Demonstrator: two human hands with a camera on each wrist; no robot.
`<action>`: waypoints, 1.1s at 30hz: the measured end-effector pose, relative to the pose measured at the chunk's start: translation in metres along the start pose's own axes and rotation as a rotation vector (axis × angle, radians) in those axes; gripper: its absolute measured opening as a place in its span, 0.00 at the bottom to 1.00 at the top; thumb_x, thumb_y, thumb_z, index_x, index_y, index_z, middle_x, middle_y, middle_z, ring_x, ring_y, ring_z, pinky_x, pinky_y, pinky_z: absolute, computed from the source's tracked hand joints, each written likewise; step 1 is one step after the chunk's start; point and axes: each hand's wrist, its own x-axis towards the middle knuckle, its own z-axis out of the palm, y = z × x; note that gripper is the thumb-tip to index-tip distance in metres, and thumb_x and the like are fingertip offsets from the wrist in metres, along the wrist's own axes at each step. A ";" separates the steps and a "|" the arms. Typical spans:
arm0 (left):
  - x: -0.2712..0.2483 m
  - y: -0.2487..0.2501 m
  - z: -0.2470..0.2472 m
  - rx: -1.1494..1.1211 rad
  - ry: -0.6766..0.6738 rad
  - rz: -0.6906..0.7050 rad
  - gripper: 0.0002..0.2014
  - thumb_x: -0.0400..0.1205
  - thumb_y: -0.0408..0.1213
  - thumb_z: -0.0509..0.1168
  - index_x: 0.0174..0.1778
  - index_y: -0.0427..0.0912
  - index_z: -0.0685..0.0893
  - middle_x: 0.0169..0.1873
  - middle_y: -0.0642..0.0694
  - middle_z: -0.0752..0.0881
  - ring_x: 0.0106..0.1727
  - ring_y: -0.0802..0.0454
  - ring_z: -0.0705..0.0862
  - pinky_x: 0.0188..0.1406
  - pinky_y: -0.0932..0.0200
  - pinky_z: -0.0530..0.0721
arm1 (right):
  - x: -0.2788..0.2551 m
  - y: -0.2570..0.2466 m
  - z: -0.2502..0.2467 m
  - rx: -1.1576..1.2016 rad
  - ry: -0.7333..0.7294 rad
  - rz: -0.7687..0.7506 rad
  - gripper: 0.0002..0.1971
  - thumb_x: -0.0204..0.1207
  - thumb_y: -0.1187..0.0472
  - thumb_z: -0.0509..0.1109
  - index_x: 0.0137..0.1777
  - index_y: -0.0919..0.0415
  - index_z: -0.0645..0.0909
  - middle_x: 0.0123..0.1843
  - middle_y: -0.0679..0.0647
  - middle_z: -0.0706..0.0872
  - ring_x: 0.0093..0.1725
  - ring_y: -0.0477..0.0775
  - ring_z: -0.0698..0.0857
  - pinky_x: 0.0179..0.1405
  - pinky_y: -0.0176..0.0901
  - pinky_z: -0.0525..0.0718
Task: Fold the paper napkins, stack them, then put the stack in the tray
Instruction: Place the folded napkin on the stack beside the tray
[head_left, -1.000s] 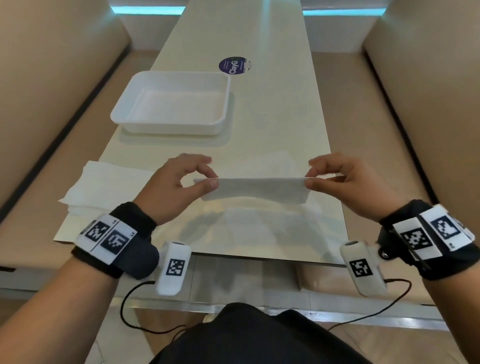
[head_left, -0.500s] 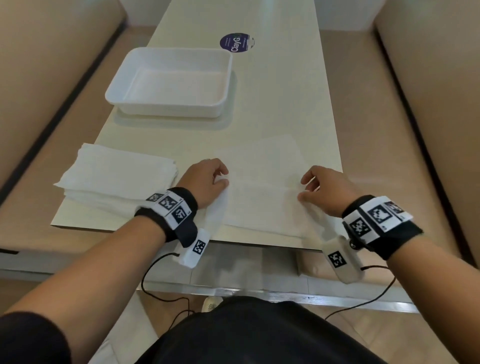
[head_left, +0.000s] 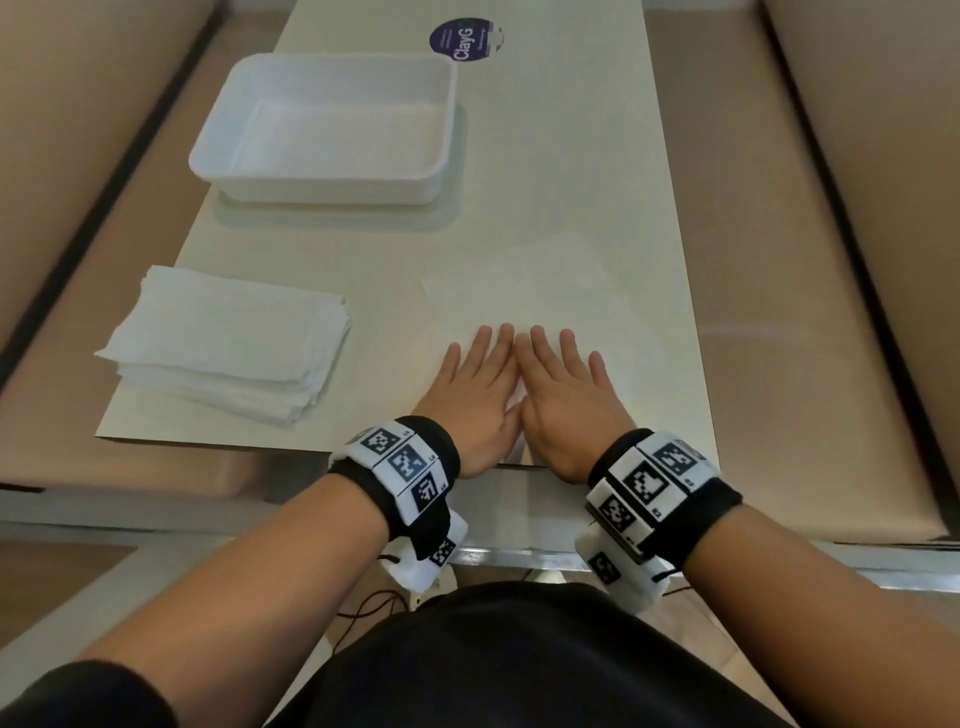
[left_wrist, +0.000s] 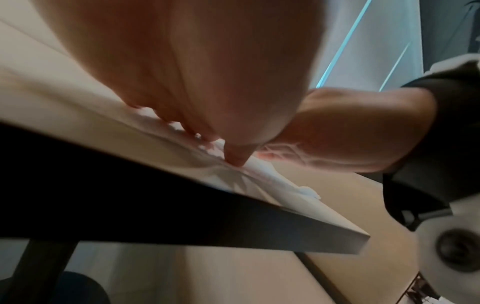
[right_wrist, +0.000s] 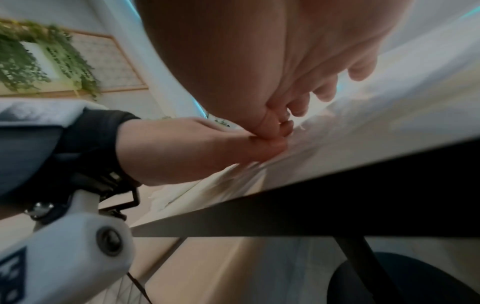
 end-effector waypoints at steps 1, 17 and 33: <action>-0.001 -0.002 0.001 0.013 -0.001 0.012 0.32 0.89 0.51 0.41 0.83 0.46 0.32 0.83 0.47 0.31 0.83 0.50 0.29 0.83 0.47 0.34 | -0.001 0.001 0.002 0.034 -0.002 0.000 0.33 0.86 0.54 0.46 0.83 0.57 0.32 0.86 0.53 0.34 0.84 0.59 0.33 0.81 0.59 0.38; -0.020 -0.038 0.001 0.113 0.002 -0.127 0.41 0.81 0.69 0.33 0.82 0.47 0.28 0.79 0.51 0.24 0.81 0.53 0.26 0.80 0.41 0.28 | -0.026 0.030 0.024 0.064 0.046 0.225 0.37 0.82 0.37 0.37 0.80 0.55 0.24 0.81 0.49 0.21 0.80 0.51 0.23 0.81 0.54 0.29; -0.025 -0.048 -0.002 0.148 -0.023 -0.168 0.46 0.76 0.73 0.31 0.81 0.45 0.26 0.81 0.48 0.25 0.81 0.50 0.24 0.78 0.39 0.25 | -0.021 0.021 -0.008 -0.108 0.001 0.226 0.54 0.71 0.25 0.54 0.83 0.60 0.33 0.85 0.59 0.32 0.82 0.62 0.29 0.78 0.64 0.29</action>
